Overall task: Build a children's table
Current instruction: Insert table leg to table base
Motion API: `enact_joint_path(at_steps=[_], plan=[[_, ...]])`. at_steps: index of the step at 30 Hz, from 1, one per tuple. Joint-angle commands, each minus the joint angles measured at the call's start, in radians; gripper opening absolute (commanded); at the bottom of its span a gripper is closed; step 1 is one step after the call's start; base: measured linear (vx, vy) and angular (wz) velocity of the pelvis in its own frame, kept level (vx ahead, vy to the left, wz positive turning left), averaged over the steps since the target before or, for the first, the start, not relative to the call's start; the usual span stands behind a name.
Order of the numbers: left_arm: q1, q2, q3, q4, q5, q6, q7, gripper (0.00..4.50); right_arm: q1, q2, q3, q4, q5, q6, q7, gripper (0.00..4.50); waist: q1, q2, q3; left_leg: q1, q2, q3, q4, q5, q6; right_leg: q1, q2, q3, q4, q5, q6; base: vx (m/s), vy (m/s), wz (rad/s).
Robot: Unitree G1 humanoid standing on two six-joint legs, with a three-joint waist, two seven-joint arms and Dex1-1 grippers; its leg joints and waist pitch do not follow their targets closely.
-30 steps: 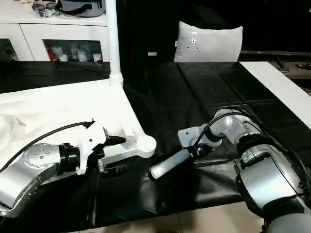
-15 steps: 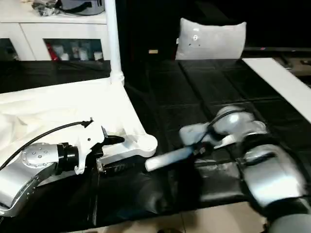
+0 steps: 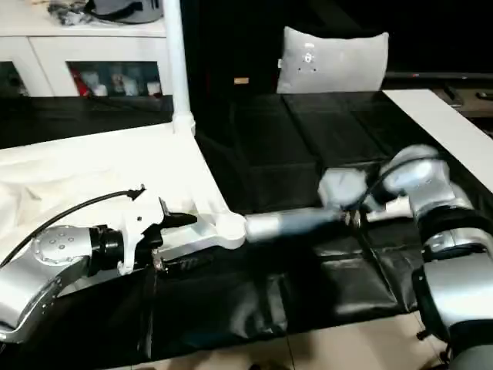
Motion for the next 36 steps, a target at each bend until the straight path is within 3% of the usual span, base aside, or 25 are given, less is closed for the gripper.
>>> enact_joint_path(at_steps=[1,7,11,13,15,16,19,20,23,24,25,29,31,36], plan=[[-0.017,-0.004,0.006,0.003,-0.012,0.008,0.000,4.50,-0.043,-0.004,-0.037,-0.019,0.031,0.028,-0.048,1.48,0.005,0.007,-0.062,-0.014,0.019,0.002,-0.076,-0.287,0.083,0.062,-0.050,0.052,-0.087,-0.480,-0.162,0.000,0.000,0.00],[-0.028,-0.033,0.022,0.002,-0.023,0.018,0.026,4.50,-0.086,0.033,-0.144,-0.039,0.115,0.142,-0.230,1.48,0.008,0.010,-0.063,-0.014,0.018,0.002,-0.075,-0.276,0.075,0.061,-0.051,0.051,-0.085,-0.465,-0.160,0.000,0.000,0.00],[-0.042,-0.066,0.041,0.007,-0.042,0.043,0.053,4.50,-0.094,0.062,-0.210,-0.052,0.168,0.195,-0.344,1.48,0.012,0.013,-0.067,-0.013,0.019,0.004,-0.076,-0.242,0.069,0.063,-0.050,0.053,-0.079,-0.400,-0.182,0.000,0.000,0.00],[-0.061,-0.112,0.059,0.021,-0.048,0.035,0.088,4.50,-0.111,0.102,-0.291,-0.076,0.246,0.284,-0.459,1.48,0.014,0.016,-0.066,-0.012,0.017,0.006,-0.076,-0.242,0.069,0.064,-0.048,0.053,-0.080,-0.392,-0.185,0.000,0.000,0.00],[-0.067,-0.127,0.066,0.028,-0.048,0.029,0.103,4.50,-0.119,0.114,-0.314,-0.081,0.268,0.308,-0.492,1.48,0.019,0.016,-0.067,-0.012,0.018,0.006,-0.076,-0.236,0.065,0.065,-0.049,0.052,-0.078,-0.392,-0.182,0.000,0.000,0.00],[-0.087,-0.163,0.074,0.052,-0.041,0.006,0.138,4.50,-0.138,0.147,-0.382,-0.106,0.344,0.387,-0.560,1.47,0.021,0.016,-0.067,-0.012,0.016,0.007,-0.075,-0.231,0.066,0.065,-0.050,0.052,-0.079,-0.396,-0.179,0.000,0.000,0.00],[-0.100,-0.183,0.080,0.066,-0.037,-0.002,0.161,4.50,-0.144,0.170,-0.422,-0.132,0.399,0.449,-0.584,1.46,0.025,0.020,-0.069,-0.013,0.017,0.007,-0.076,-0.211,0.065,0.067,-0.050,0.052,-0.077,-0.379,-0.173,0.000,0.000,0.00],[-0.115,-0.211,0.094,0.079,-0.041,-0.007,0.187,4.50,-0.137,0.200,-0.463,-0.195,0.470,0.540,-0.598,1.46,0.025,0.025,-0.068,-0.013,0.015,0.006,-0.077,-0.211,0.066,0.067,-0.047,0.052,-0.078,-0.373,-0.174,0.000,0.000,0.00],[-0.138,-0.240,0.107,0.091,-0.039,-0.027,0.205,4.50,-0.096,0.241,-0.486,-0.344,0.552,0.658,-0.615,1.46,0.028,0.021,-0.070,-0.014,0.015,0.007,-0.078,-0.167,0.071,0.071,-0.048,0.054,-0.077,-0.325,-0.170,0.000,0.000,0.00],[-0.138,-0.240,0.107,0.091,-0.039,-0.027,0.205,4.50,-0.096,0.241,-0.486,-0.344,0.552,0.658,-0.615,1.46,0.028,0.021,-0.070,-0.014,0.015,0.007,-0.078,-0.167,0.071,0.071,-0.048,0.054,-0.077,-0.325,-0.170,0.000,0.000,0.00],[-0.154,-0.253,0.110,0.099,-0.038,-0.038,0.211,4.50,-0.085,0.258,-0.507,-0.405,0.609,0.727,-0.636,1.46,0.030,0.023,-0.071,-0.014,0.015,0.008,-0.079,-0.143,0.070,0.072,-0.047,0.055,-0.077,-0.303,-0.171,0.000,0.000,0.00],[-0.200,-0.283,0.117,0.130,-0.027,-0.062,0.240,4.50,-0.061,0.291,-0.556,-0.542,0.726,0.900,-0.704,1.46,0.037,0.029,-0.075,-0.010,0.018,0.007,-0.080,-0.125,0.058,0.072,-0.051,0.055,-0.073,-0.287,-0.172,0.000,0.000,0.00],[-0.255,-0.308,0.127,0.159,-0.028,-0.065,0.261,4.50,-0.023,0.316,-0.557,-0.673,0.815,1.038,-0.745,1.46,0.044,0.027,-0.071,-0.007,0.012,0.011,-0.082,-0.132,0.050,0.072,-0.047,0.056,-0.082,-0.317,-0.145,0.000,0.000,0.00],[-0.284,-0.316,0.088,0.185,0.001,-0.087,0.245,4.50,0.023,0.361,-0.539,-0.815,0.887,1.150,-0.813,1.46,0.057,0.024,-0.072,-0.006,0.011,0.011,-0.087,-0.126,0.029,0.071,-0.052,0.054,-0.090,-0.363,-0.103,0.000,0.000,0.00]])
